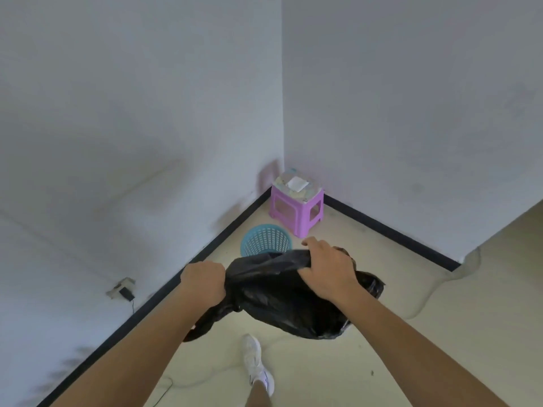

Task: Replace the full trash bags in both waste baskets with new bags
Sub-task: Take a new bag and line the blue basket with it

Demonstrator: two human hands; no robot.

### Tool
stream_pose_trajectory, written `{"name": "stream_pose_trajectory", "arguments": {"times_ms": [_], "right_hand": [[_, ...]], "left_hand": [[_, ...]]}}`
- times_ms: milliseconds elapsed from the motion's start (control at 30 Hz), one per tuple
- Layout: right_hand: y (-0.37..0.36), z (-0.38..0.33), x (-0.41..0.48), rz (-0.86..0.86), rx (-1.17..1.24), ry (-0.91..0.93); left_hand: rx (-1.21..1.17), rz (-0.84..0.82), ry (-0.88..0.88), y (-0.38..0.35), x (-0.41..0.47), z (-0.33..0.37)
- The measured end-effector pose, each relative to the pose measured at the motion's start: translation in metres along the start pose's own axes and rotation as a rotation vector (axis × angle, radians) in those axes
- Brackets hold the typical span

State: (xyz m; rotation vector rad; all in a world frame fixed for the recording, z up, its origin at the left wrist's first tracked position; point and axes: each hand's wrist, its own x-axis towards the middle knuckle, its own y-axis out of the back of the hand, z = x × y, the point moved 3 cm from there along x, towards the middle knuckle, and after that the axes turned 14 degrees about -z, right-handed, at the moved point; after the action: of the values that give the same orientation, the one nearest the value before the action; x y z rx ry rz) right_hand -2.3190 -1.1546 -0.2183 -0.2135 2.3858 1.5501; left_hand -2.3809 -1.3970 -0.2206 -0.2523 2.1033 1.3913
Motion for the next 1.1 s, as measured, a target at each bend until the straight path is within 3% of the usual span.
{"name": "stream_pose_trajectory", "arguments": {"times_ms": [100, 200, 267, 367, 433, 567, 700, 867, 1100], "right_hand": [[-0.004, 0.002, 0.069, -0.139, -0.15, -0.003], [0.007, 0.016, 0.135, -0.231, -0.285, -0.15], [0.021, 0.026, 0.173, -0.202, -0.27, -0.283], [0.041, 0.037, 0.222, -0.118, 0.027, -0.506], [0.044, 0.04, 0.252, -0.072, 0.306, -0.554], [0.035, 0.041, 0.311, -0.025, 0.566, -0.396], [-0.003, 0.044, 0.367, -0.046, 0.459, -0.211], [-0.099, 0.072, 0.432, -0.292, 0.273, -0.032], [-0.254, 0.142, 0.505, -0.563, 0.241, 0.061]], "left_hand": [[-0.169, 0.044, 0.004, 0.019, 0.07, -0.022], [-0.341, 0.107, 0.014, 0.044, 0.139, -0.052], [-0.477, 0.126, 0.011, 0.059, 0.181, -0.067], [-0.656, 0.134, 0.0, 0.081, 0.237, -0.076], [-0.786, 0.106, -0.015, 0.089, 0.267, -0.071], [-1.076, -0.045, -0.092, 0.087, 0.316, -0.038], [-1.343, -0.174, -0.1, 0.056, 0.36, 0.002], [-1.551, -0.293, 0.113, -0.015, 0.423, 0.04], [-1.716, -0.334, 0.402, -0.152, 0.521, 0.081]]}}
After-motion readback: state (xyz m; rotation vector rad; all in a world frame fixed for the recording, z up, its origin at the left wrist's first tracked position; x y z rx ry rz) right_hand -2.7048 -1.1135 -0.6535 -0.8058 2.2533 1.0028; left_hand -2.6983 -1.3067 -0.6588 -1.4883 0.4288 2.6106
